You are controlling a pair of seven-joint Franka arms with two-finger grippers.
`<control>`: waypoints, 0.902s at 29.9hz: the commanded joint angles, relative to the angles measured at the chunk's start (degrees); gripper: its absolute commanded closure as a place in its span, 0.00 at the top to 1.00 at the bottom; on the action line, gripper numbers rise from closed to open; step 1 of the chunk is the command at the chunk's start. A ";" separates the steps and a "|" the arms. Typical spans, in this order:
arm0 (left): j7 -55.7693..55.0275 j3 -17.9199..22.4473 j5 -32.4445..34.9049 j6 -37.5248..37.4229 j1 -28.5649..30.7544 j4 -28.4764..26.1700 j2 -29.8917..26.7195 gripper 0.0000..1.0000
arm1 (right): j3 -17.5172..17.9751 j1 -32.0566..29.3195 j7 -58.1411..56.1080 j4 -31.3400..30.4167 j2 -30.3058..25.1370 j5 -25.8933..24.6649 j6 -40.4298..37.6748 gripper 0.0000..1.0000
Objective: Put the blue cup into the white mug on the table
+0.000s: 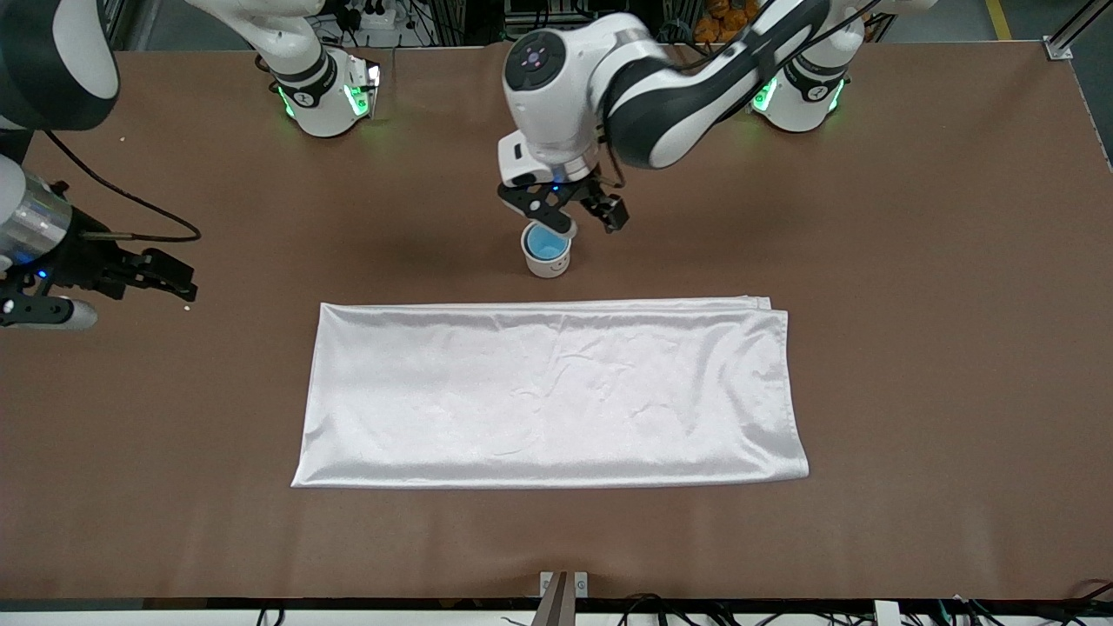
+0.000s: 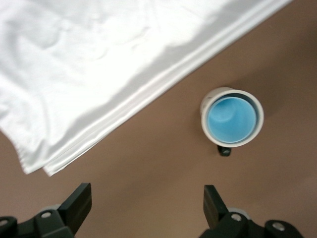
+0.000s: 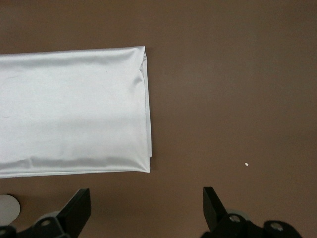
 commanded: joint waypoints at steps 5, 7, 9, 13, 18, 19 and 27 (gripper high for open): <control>2.77 11.65 -9.91 -4.16 0.28 -1.94 -13.67 1.00 | -0.42 -0.08 -0.59 -0.60 -2.86 1.36 -2.45 1.00; 2.77 12.97 -10.26 -5.74 0.19 -2.03 -15.78 1.00 | -0.42 -0.60 -1.02 -0.60 -3.65 1.36 -2.27 1.00; 2.77 14.46 -10.70 -7.32 0.19 -2.03 -17.11 1.00 | -0.60 -0.69 -1.38 -1.12 -4.88 1.36 -2.01 1.00; 2.77 19.20 -12.98 -8.56 0.19 -2.12 -20.27 1.00 | -0.60 -0.69 -1.38 -1.74 -6.03 1.54 -2.09 1.00; 2.77 23.43 -14.04 -10.14 0.19 -2.12 -22.82 1.00 | -0.68 -1.92 -1.55 -4.37 -7.52 6.10 -0.34 1.00; 2.77 24.13 -14.04 -10.66 0.19 -2.12 -22.91 1.00 | -0.68 -2.19 -1.55 -4.81 -7.70 6.46 0.27 1.00; 8.64 31.51 -16.77 -11.20 0.19 -2.03 -24.58 1.00 | -0.77 -2.72 -3.48 -7.80 -8.49 6.03 3.00 1.00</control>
